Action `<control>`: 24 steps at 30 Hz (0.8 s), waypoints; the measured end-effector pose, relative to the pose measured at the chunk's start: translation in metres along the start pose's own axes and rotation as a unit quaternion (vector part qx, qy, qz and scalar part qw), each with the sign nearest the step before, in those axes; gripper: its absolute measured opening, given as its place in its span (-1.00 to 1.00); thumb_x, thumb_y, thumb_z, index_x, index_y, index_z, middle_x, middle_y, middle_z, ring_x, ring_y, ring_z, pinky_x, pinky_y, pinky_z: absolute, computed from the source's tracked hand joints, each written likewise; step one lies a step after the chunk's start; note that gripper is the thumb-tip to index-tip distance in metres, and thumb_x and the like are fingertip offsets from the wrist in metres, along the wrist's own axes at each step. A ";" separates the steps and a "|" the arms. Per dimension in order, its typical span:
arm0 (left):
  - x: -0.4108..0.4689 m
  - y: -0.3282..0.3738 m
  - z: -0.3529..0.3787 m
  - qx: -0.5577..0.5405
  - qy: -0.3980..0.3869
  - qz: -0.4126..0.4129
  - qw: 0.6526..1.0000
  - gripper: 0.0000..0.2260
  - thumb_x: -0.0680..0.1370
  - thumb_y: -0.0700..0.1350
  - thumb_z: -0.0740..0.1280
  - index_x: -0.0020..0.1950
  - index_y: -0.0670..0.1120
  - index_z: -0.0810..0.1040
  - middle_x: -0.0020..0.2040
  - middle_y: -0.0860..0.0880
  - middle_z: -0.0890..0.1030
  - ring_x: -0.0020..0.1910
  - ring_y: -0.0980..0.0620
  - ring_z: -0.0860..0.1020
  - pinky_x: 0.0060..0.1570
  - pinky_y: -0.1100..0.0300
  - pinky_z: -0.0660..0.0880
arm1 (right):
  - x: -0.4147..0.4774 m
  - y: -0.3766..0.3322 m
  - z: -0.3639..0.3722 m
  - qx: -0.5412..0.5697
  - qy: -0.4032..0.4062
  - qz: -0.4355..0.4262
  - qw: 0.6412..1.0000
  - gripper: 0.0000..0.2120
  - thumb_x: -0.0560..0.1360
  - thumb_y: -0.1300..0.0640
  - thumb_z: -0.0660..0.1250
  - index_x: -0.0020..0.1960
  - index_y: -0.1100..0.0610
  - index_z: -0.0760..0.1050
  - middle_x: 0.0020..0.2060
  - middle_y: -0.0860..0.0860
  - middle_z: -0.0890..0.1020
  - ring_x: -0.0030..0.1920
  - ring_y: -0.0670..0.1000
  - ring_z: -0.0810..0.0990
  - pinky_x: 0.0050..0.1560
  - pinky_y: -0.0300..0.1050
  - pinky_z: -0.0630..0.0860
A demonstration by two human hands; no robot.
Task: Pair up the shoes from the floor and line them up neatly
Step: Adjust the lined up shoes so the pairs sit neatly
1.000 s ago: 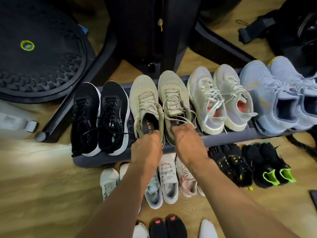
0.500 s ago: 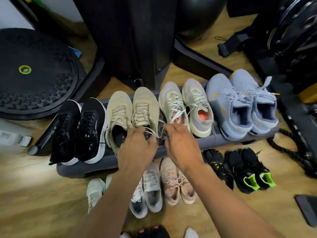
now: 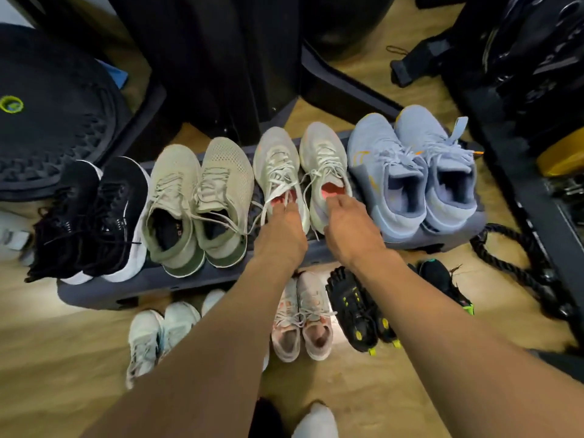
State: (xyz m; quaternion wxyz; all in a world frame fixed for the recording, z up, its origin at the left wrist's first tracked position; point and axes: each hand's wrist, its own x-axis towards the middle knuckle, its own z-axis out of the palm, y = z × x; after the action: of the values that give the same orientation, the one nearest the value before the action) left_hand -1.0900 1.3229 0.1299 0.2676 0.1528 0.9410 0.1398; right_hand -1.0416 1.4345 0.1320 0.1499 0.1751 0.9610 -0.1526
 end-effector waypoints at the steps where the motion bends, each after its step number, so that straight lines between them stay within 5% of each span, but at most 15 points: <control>1: 0.003 0.001 0.003 -0.009 0.007 0.002 1.000 -0.57 0.55 -0.24 0.25 0.42 -0.15 0.27 0.40 -0.17 0.29 0.30 -0.23 0.40 0.28 -0.08 0.36 | 0.004 -0.001 0.001 -0.005 -0.011 0.010 1.000 -0.59 0.51 0.30 0.23 0.34 0.22 0.28 0.30 0.17 0.35 0.31 0.25 0.34 0.22 0.07 0.38; 10: 0.019 -0.001 0.008 -0.006 0.022 0.029 0.999 -0.60 0.50 -0.36 0.20 0.35 -0.20 0.38 0.30 -0.19 0.40 0.26 -0.19 0.45 0.25 0.03 0.38 | 0.027 0.009 0.000 -0.038 -0.001 0.029 0.999 -0.67 0.53 0.33 0.13 0.25 0.14 0.42 0.15 0.14 0.52 0.14 0.21 0.55 0.02 0.05 0.48; 16: -0.003 0.021 0.000 0.018 0.110 -0.020 0.994 -0.64 0.52 -0.14 0.24 0.32 -0.10 0.38 0.34 -0.10 0.28 0.17 -0.16 0.48 0.00 -0.07 0.50 | 0.017 0.008 -0.013 -0.006 -0.013 0.017 1.000 -0.66 0.49 0.32 0.17 0.25 0.12 0.41 0.18 0.11 0.47 0.10 0.22 0.56 -0.13 0.02 0.42; 19: -0.013 0.051 -0.002 -0.070 0.155 0.038 0.985 -0.67 0.54 -0.16 0.21 0.32 -0.04 0.37 0.33 -0.04 0.29 0.18 -0.12 0.46 -0.08 -0.05 0.49 | 0.008 0.016 -0.035 0.036 0.029 0.005 0.999 -0.69 0.51 0.20 0.21 0.24 0.03 0.42 0.23 0.03 0.45 0.07 0.16 0.59 -0.12 -0.01 0.46; 24: -0.009 0.114 0.009 -0.127 0.078 0.140 0.979 -0.67 0.50 -0.17 0.19 0.26 -0.11 0.47 0.28 -0.05 0.38 0.18 -0.12 0.50 0.01 -0.08 0.50 | -0.003 0.081 -0.071 0.022 0.127 0.049 0.990 -0.65 0.48 0.18 0.18 0.25 0.11 0.41 0.19 0.10 0.48 0.14 0.21 0.49 -0.10 0.00 0.44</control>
State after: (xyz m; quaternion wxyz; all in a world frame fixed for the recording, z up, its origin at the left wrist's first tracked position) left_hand -1.0540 1.4257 0.1663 0.1886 0.2362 0.9028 0.3061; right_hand -1.0246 1.5304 0.1775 0.0304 0.2431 0.9590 -0.1425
